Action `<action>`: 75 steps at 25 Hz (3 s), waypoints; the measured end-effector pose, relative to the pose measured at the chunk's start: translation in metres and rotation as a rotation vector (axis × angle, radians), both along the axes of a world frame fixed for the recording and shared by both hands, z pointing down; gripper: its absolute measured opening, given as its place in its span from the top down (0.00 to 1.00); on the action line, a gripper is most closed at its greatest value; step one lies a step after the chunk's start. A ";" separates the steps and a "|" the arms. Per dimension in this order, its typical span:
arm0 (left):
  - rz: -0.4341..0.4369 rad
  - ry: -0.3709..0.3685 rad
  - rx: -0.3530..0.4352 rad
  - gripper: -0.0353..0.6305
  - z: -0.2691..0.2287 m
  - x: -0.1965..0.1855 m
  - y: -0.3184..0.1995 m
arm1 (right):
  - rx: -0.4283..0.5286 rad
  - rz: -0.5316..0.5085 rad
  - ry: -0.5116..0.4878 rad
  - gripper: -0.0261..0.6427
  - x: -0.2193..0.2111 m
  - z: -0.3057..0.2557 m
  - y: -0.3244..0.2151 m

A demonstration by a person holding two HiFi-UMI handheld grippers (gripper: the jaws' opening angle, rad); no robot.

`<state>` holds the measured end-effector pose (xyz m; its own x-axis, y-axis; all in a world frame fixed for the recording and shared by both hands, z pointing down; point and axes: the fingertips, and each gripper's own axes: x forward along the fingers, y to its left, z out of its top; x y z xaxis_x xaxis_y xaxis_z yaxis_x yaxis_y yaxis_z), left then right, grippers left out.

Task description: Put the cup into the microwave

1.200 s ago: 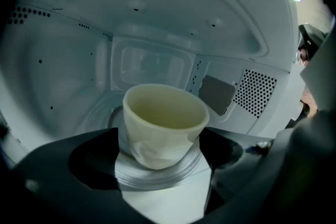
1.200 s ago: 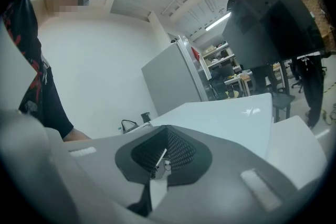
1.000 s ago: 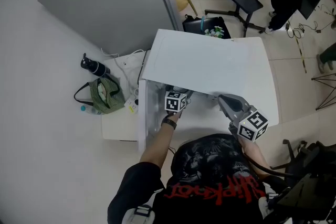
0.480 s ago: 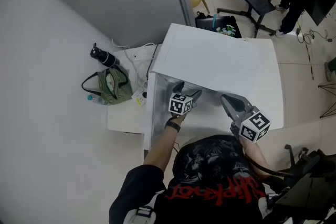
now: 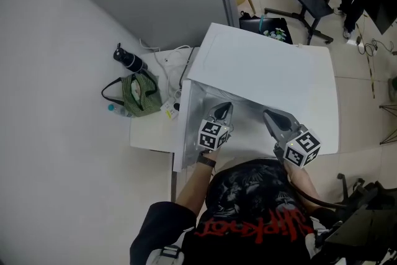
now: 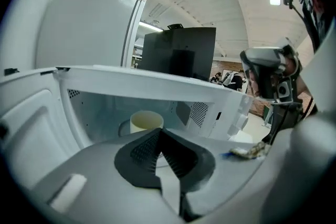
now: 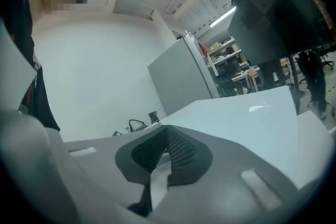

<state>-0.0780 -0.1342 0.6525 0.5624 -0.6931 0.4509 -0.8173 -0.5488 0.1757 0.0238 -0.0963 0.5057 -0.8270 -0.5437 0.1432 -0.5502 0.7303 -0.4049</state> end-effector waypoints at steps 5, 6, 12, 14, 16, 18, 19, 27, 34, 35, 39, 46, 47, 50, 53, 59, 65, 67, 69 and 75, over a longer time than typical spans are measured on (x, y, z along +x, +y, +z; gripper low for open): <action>0.001 0.053 0.032 0.94 -0.033 -0.003 0.006 | -0.004 -0.013 0.012 0.96 -0.006 0.000 0.002; 0.007 0.066 0.040 0.94 -0.039 -0.003 0.008 | -0.004 -0.012 0.017 0.96 -0.007 0.001 0.002; 0.023 0.138 0.118 0.94 -0.080 0.001 0.015 | -0.006 -0.012 0.041 0.96 -0.007 0.003 0.000; 0.020 0.138 0.138 0.94 -0.092 -0.002 0.015 | 0.000 -0.014 0.045 0.96 -0.009 0.001 -0.001; 0.026 0.139 0.160 0.94 -0.104 -0.004 0.018 | 0.005 -0.011 0.040 0.96 -0.011 -0.001 0.000; 0.032 0.149 0.177 0.94 -0.112 -0.005 0.020 | 0.007 -0.008 0.042 0.96 -0.011 0.001 0.001; 0.034 0.156 0.184 0.94 -0.114 -0.005 0.022 | 0.008 -0.006 0.045 0.96 -0.011 0.002 0.001; 0.072 0.131 0.151 0.94 -0.110 0.008 0.033 | 0.030 -0.022 0.064 0.96 -0.010 -0.003 0.002; 0.097 0.071 0.144 0.94 -0.112 0.021 0.049 | 0.072 -0.073 0.096 0.96 -0.019 -0.007 0.009; 0.100 0.071 0.144 0.94 -0.112 0.023 0.052 | 0.075 -0.079 0.096 0.96 -0.020 -0.007 0.009; 0.100 0.102 0.153 0.94 -0.122 0.028 0.058 | 0.079 -0.088 0.082 0.96 -0.023 -0.011 0.012; 0.107 0.116 0.240 0.94 -0.165 0.027 0.057 | 0.114 -0.107 0.084 0.96 -0.027 -0.019 0.016; 0.114 0.116 0.255 0.94 -0.170 0.027 0.059 | 0.124 -0.100 0.082 0.96 -0.027 -0.021 0.016; 0.121 0.127 0.287 0.94 -0.184 0.027 0.061 | 0.159 -0.047 0.080 0.96 -0.019 -0.030 0.010; 0.127 0.147 0.304 0.94 -0.190 0.028 0.064 | 0.186 -0.014 0.068 0.96 -0.013 -0.040 0.008; 0.132 0.225 0.293 0.94 -0.193 0.035 0.072 | 0.222 -0.016 0.003 0.96 -0.010 -0.055 0.007; 0.194 0.278 0.332 0.94 -0.199 0.047 0.082 | 0.217 -0.035 0.009 0.96 -0.013 -0.049 0.013; 0.195 0.273 0.325 0.94 -0.197 0.047 0.081 | 0.236 -0.047 0.029 0.96 -0.015 -0.048 0.015; 0.199 0.281 0.320 0.94 -0.191 0.046 0.082 | 0.252 -0.058 0.049 0.96 -0.018 -0.046 0.017; 0.315 0.355 0.346 0.95 -0.203 0.061 0.097 | 0.280 -0.096 0.018 0.96 -0.023 -0.053 0.027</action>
<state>-0.0173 -0.0370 0.4492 0.8403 -0.5415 -0.0252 -0.5295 -0.8298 0.1766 0.0005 -0.0689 0.4525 -0.8750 -0.4839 0.0135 -0.4789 0.8611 -0.1708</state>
